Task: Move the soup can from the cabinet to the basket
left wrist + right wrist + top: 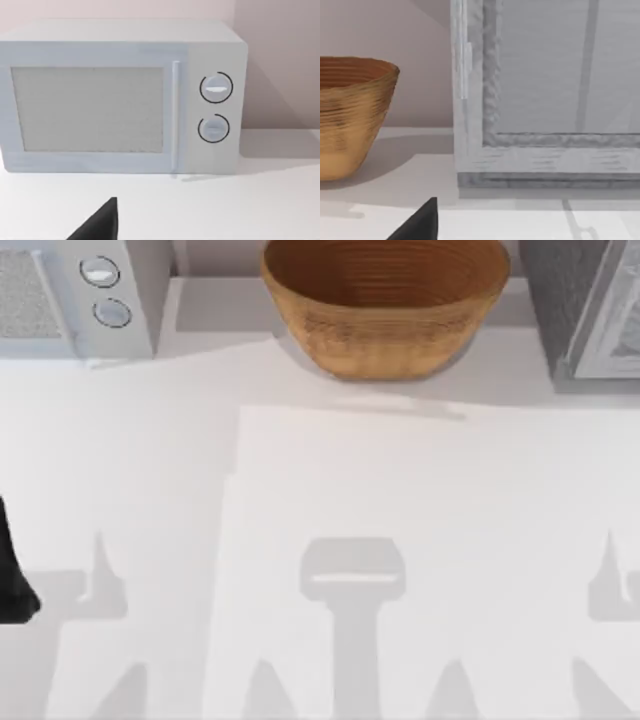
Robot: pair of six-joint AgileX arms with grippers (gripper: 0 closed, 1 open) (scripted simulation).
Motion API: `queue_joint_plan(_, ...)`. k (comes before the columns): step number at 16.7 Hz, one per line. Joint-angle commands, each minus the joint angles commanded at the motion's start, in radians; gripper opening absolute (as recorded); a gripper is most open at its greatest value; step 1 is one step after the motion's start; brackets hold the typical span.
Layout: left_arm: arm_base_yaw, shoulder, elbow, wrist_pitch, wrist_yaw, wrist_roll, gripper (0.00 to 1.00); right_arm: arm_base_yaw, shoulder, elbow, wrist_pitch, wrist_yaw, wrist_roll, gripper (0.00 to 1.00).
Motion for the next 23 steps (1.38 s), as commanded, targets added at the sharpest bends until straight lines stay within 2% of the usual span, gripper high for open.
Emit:
queue_joint_plan(4,0.0,0.0,0.0,0.0,0.0,0.0,1.0,0.005,0.025,0.032,-0.005,0.003,0.0,1.0)
queue_joint_plan(8,0.0,0.0,0.0,0.0,0.0,0.0,1.0,0.031,0.173,0.22,-0.046,0.022,0.0,1.0)
queue_joint_plan(23,0.0,0.0,0.0,0.0,0.0,0.0,1.0,0.169,1.163,1.516,-0.368,0.165,0.013,1.0)
